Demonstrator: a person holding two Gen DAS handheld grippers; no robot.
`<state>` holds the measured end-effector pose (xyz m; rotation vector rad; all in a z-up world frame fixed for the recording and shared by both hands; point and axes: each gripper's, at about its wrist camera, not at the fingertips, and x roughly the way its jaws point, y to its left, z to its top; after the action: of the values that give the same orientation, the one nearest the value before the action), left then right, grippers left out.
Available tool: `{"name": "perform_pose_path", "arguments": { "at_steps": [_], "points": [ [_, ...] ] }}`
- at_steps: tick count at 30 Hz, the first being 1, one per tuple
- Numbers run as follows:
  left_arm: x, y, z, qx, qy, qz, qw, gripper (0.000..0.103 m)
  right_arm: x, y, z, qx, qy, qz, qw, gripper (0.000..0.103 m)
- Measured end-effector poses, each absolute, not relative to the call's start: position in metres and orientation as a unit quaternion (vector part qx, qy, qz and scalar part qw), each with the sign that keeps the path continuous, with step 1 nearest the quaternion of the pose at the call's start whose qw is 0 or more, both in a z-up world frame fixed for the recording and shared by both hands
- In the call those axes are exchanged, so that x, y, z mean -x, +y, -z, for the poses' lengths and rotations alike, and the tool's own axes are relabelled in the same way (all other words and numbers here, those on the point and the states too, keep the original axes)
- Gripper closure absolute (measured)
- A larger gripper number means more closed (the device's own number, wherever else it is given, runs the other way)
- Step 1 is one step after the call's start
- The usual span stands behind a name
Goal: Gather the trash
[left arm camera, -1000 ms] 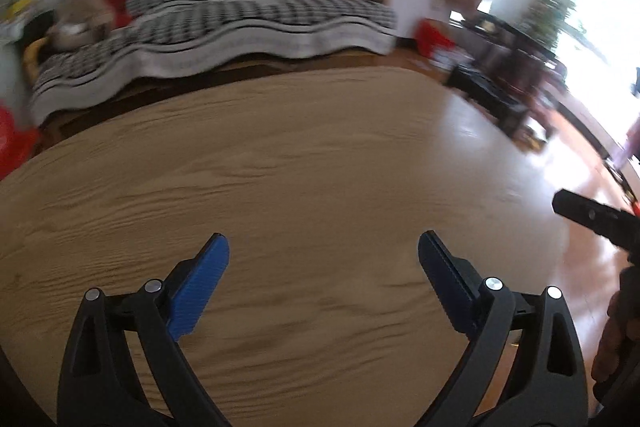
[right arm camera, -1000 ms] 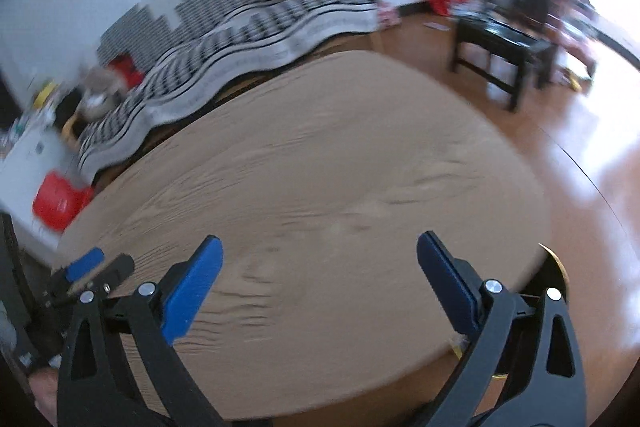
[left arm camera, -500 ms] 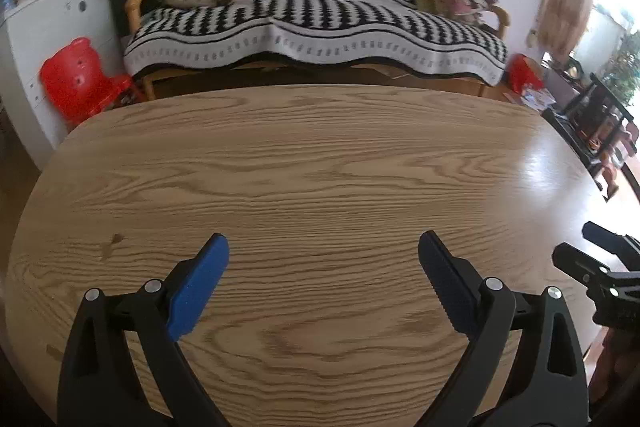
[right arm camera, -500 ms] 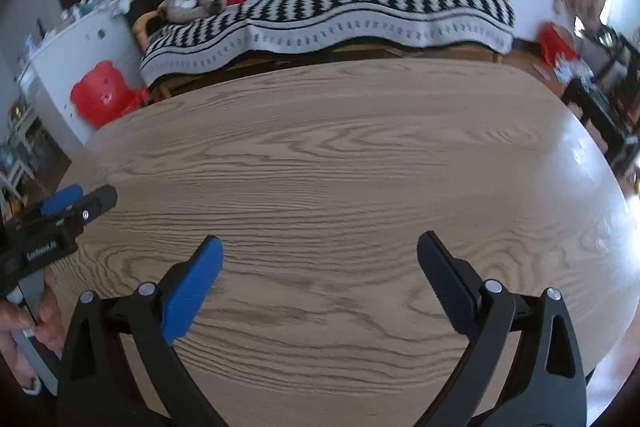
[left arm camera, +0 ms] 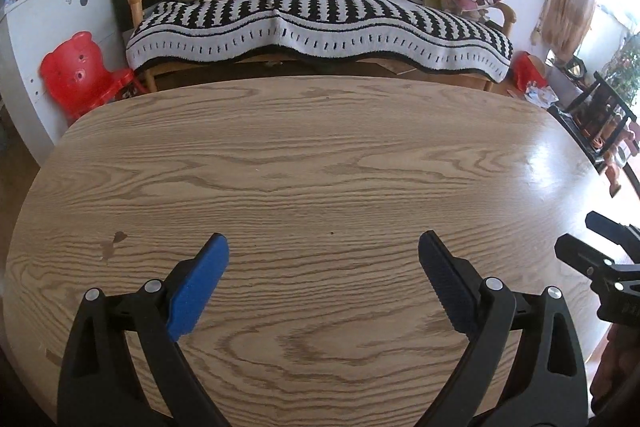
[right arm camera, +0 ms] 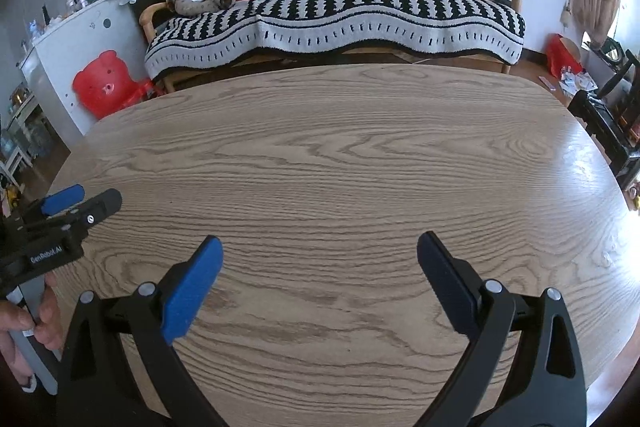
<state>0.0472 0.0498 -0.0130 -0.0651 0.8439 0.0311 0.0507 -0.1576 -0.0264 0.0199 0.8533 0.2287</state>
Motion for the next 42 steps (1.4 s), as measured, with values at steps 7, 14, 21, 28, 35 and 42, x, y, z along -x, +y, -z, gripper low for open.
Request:
{"name": "perform_pose_path", "arguments": {
  "at_steps": [7, 14, 21, 28, 35, 42],
  "points": [
    [-0.0497, 0.0482, 0.0159, 0.034, 0.413, -0.015, 0.910, 0.010, -0.0517, -0.1581, 0.0293, -0.007, 0.416, -0.110, 0.902, 0.009],
    [-0.0488, 0.0449, 0.0181, 0.031, 0.413, -0.013, 0.910, 0.010, -0.0503, -0.1615, 0.0305, -0.011, 0.415, -0.106, 0.904, 0.009],
    [-0.0486, 0.0442, 0.0209, 0.032, 0.414, -0.013, 0.910, 0.010, -0.0492, -0.1622, 0.0309, -0.010, 0.415, -0.106, 0.904, 0.009],
    [-0.0477, 0.0439, 0.0215, 0.032, 0.414, -0.013, 0.910, 0.010, -0.0490, -0.1625, 0.0306, -0.009, 0.415, -0.105, 0.904, 0.009],
    [-0.0476, 0.0439, 0.0210, 0.032, 0.414, -0.013, 0.910, 0.010, -0.0474, -0.1635, 0.0303, -0.009, 0.415, -0.105, 0.904, 0.009],
    [-0.0464, 0.0423, 0.0221, 0.032, 0.414, -0.014, 0.909, 0.010, -0.0472, -0.1642, 0.0302, -0.009, 0.415, -0.104, 0.904, 0.009]
  ]
}}
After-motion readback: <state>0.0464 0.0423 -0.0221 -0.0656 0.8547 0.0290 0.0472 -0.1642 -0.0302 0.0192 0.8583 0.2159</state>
